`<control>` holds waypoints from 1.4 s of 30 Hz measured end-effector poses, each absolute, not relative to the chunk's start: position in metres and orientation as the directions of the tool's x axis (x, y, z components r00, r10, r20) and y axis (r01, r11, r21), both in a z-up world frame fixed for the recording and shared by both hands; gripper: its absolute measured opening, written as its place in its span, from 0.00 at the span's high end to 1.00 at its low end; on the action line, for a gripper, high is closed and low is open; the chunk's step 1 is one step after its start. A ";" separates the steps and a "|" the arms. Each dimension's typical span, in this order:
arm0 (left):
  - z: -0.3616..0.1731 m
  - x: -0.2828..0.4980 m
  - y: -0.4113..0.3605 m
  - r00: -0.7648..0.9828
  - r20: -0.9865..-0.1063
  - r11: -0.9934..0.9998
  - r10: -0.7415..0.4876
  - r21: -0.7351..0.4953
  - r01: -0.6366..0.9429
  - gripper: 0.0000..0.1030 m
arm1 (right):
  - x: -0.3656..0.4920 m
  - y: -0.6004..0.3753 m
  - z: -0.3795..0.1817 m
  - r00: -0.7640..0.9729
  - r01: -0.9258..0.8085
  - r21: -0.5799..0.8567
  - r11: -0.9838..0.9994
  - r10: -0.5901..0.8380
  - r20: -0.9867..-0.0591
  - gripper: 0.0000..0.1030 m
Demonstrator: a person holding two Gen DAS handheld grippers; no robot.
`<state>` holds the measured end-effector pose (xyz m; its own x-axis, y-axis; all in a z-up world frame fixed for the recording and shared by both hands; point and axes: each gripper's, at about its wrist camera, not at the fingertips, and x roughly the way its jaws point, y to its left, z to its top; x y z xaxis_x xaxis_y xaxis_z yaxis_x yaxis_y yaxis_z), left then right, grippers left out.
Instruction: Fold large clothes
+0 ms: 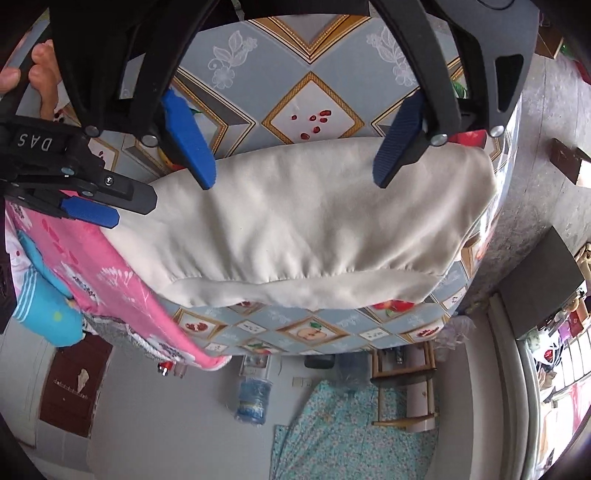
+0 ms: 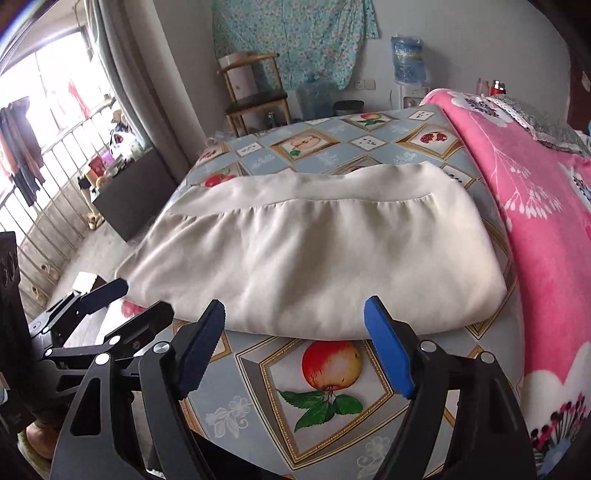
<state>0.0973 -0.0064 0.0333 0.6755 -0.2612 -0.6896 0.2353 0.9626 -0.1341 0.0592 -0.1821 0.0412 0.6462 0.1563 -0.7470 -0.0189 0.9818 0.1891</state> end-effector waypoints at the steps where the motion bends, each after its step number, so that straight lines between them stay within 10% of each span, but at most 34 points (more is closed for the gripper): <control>1: 0.036 0.094 -0.005 0.685 -0.679 0.962 -0.264 -0.138 0.234 0.13 | 0.058 -0.183 0.043 0.653 -0.013 0.190 0.982 0.152 -0.742 0.23; 26: 0.071 0.074 -0.003 0.793 -0.608 0.999 -0.025 0.018 0.045 0.07 | 0.025 -0.179 0.064 0.738 0.148 -0.031 0.989 -0.131 -0.663 0.06; 42: 0.044 0.087 0.008 0.689 -0.723 0.999 -0.038 -0.028 0.026 0.07 | 0.024 -0.159 0.050 0.698 0.062 -0.085 0.994 -0.104 -0.709 0.06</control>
<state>0.0870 0.0084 0.0440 0.6895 -0.0382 -0.7233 0.0262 0.9993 -0.0279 0.0244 -0.1594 0.0499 0.6976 -0.1040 -0.7089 0.0621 0.9945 -0.0849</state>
